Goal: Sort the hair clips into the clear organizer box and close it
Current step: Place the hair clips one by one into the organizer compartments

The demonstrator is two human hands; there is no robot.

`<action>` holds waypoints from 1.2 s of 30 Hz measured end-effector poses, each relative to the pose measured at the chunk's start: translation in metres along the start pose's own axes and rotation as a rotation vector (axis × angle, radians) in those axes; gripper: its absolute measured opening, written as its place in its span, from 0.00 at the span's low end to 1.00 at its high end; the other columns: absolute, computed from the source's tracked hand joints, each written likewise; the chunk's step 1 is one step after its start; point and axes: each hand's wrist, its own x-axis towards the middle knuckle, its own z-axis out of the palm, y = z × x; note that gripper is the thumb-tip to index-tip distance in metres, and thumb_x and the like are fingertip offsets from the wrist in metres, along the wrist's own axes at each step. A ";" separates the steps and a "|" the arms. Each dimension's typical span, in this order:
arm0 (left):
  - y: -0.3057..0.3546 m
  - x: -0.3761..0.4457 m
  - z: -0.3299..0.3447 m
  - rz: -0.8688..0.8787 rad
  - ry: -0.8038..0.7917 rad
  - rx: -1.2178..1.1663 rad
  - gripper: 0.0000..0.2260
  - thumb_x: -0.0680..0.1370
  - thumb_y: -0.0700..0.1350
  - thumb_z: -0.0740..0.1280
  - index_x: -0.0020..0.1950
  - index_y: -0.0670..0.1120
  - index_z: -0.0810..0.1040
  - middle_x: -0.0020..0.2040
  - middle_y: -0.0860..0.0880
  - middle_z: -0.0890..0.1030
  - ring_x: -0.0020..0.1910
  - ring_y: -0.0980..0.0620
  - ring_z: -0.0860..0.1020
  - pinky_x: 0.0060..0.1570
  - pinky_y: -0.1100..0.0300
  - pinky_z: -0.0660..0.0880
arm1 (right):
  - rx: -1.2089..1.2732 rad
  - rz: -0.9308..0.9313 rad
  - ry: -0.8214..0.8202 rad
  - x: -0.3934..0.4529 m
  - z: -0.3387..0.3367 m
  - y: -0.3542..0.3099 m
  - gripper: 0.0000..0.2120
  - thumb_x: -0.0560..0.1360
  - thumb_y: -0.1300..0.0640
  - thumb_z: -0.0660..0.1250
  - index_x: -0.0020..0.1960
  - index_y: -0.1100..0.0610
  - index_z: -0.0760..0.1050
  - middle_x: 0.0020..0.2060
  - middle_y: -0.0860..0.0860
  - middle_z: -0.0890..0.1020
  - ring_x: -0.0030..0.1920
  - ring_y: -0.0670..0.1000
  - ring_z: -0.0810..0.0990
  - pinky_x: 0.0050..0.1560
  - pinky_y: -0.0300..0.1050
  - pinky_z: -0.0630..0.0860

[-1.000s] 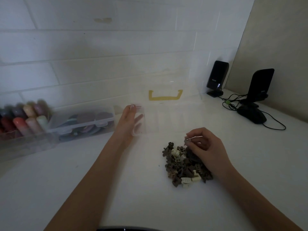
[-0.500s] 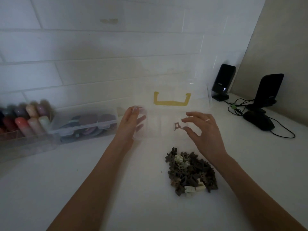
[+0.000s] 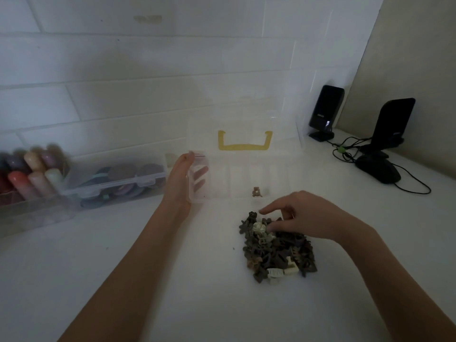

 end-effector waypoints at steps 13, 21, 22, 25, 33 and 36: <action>-0.001 -0.003 0.004 0.007 0.083 -0.023 0.07 0.78 0.51 0.60 0.52 0.51 0.74 0.56 0.50 0.77 0.48 0.51 0.78 0.53 0.54 0.70 | 0.248 -0.069 0.118 0.006 0.012 -0.003 0.13 0.65 0.48 0.76 0.47 0.45 0.76 0.31 0.44 0.73 0.29 0.42 0.69 0.35 0.38 0.68; 0.002 -0.010 0.008 0.081 0.097 0.016 0.08 0.78 0.49 0.59 0.43 0.53 0.76 0.48 0.52 0.80 0.47 0.51 0.79 0.51 0.53 0.70 | 0.460 -0.091 0.649 0.009 0.011 -0.008 0.12 0.71 0.60 0.72 0.52 0.47 0.79 0.45 0.39 0.81 0.40 0.43 0.77 0.36 0.29 0.70; 0.002 -0.010 0.009 0.085 0.095 0.021 0.08 0.79 0.48 0.59 0.43 0.52 0.76 0.48 0.52 0.80 0.47 0.51 0.79 0.51 0.53 0.70 | 0.500 -0.078 0.649 0.010 0.012 -0.008 0.12 0.71 0.60 0.72 0.50 0.47 0.78 0.45 0.40 0.81 0.39 0.44 0.78 0.35 0.31 0.72; 0.002 -0.012 0.010 0.097 0.091 0.037 0.08 0.79 0.48 0.58 0.43 0.52 0.76 0.48 0.52 0.80 0.47 0.51 0.78 0.52 0.53 0.70 | 0.605 -0.070 0.624 0.011 0.016 -0.006 0.12 0.70 0.62 0.72 0.47 0.48 0.77 0.45 0.43 0.82 0.38 0.45 0.79 0.36 0.36 0.74; 0.003 -0.013 0.010 0.098 0.080 0.031 0.08 0.79 0.48 0.58 0.43 0.52 0.75 0.48 0.52 0.79 0.47 0.51 0.78 0.52 0.53 0.69 | 0.679 -0.070 0.705 0.012 0.015 -0.005 0.07 0.69 0.61 0.73 0.43 0.52 0.78 0.35 0.49 0.81 0.35 0.46 0.76 0.34 0.43 0.75; 0.004 -0.014 0.012 0.104 0.083 0.032 0.09 0.79 0.48 0.58 0.42 0.52 0.75 0.47 0.52 0.80 0.47 0.50 0.78 0.53 0.53 0.69 | 0.574 -0.035 0.774 0.015 0.019 -0.005 0.11 0.72 0.62 0.70 0.50 0.48 0.80 0.38 0.45 0.81 0.38 0.44 0.77 0.38 0.43 0.78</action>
